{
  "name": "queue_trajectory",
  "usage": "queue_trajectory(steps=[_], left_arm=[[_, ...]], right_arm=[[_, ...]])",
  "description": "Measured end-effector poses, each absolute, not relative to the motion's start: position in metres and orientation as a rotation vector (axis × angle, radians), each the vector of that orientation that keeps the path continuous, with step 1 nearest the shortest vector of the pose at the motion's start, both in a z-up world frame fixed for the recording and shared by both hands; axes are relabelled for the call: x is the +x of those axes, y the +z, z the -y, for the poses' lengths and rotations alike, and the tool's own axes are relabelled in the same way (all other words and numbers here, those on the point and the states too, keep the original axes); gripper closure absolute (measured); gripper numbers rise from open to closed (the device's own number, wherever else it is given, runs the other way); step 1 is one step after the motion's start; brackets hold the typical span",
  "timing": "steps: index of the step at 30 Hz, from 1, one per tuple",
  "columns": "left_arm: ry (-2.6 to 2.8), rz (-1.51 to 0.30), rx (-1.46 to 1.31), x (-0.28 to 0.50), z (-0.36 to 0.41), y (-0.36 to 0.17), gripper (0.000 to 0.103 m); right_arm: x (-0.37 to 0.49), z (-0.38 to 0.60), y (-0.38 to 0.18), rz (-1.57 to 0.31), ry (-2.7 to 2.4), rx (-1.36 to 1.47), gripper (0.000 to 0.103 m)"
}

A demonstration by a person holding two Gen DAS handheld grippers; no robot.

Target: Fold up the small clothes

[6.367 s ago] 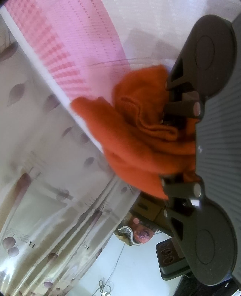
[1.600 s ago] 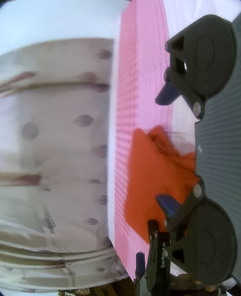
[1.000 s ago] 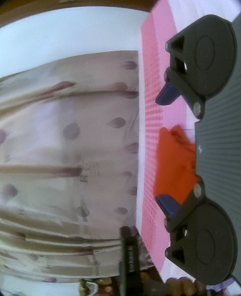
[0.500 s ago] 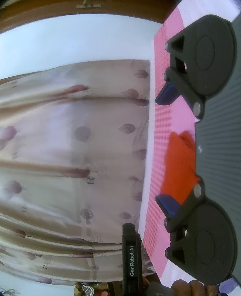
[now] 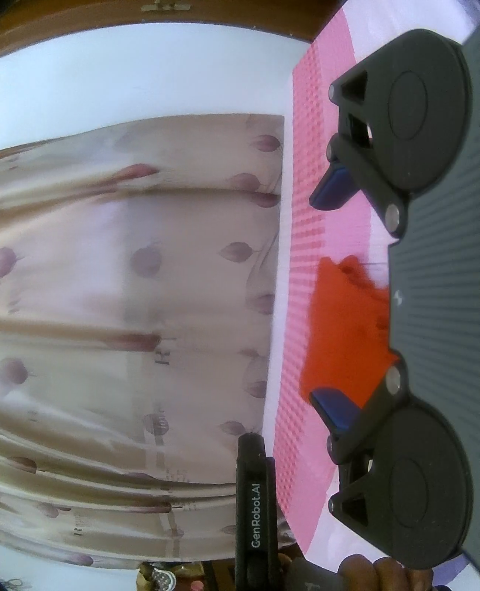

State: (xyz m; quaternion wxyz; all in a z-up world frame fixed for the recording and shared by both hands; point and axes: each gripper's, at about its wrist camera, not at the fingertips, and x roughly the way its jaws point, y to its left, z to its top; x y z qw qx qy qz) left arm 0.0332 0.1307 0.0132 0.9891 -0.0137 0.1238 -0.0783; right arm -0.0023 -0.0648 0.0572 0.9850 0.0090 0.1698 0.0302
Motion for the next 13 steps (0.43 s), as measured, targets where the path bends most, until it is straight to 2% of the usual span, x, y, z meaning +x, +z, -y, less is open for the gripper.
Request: queue_trajectory(steps=[13], left_arm=[[-0.121, -0.286, -0.04, 0.04, -0.134, 0.0, 0.0]], right_arm=[[0.0, 0.061, 0.05, -0.373, 0.042, 0.002, 0.0]])
